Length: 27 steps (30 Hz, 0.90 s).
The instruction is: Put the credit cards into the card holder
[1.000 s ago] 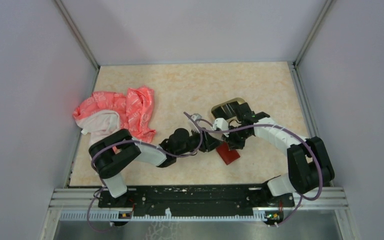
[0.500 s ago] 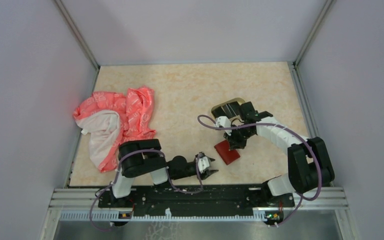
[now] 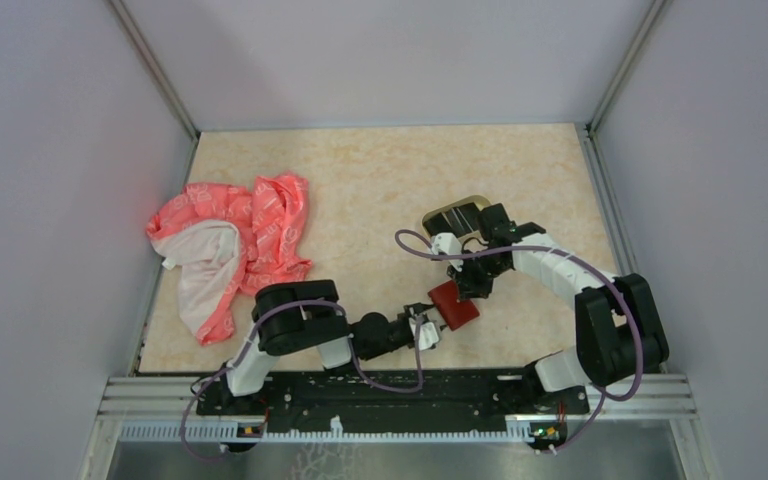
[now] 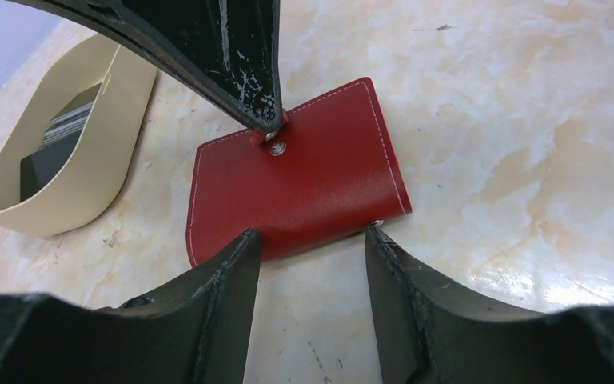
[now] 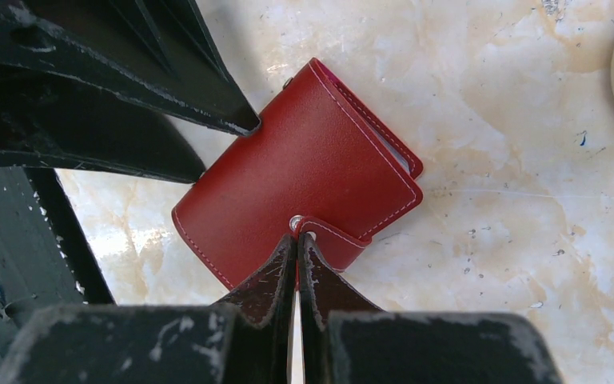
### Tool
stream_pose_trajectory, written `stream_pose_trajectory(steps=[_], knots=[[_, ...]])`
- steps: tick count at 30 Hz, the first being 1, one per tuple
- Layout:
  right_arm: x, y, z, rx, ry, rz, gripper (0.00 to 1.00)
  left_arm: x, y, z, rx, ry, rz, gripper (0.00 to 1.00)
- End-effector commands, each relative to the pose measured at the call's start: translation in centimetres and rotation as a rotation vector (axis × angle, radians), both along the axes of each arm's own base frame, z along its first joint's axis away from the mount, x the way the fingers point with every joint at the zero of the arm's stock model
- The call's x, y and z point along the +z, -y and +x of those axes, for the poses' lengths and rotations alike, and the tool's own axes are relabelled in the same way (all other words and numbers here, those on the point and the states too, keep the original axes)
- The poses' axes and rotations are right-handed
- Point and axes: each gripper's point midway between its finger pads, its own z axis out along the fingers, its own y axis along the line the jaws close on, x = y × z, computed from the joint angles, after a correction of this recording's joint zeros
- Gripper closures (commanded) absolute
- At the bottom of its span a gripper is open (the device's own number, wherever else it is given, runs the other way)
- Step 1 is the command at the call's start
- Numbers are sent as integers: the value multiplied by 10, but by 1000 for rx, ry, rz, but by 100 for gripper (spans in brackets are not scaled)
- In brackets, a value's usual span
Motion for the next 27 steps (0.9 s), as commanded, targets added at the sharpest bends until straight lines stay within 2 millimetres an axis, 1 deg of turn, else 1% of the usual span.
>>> stream_pose_trajectory(steps=[1,9,15,22,27], knots=[[11,-8,7,0,12,48,100,57,11,5,1,94,-243,43],[12,-9,8,-1,15,56,100,53,14,7,-37,32,-264,43],[12,-8,3,14,2,51,100,50,12,12,-11,4,-271,45],[13,-6,1,29,1,43,100,47,12,15,2,-17,-261,46],[8,-4,-2,32,-18,30,100,46,14,14,-2,-26,-257,46]])
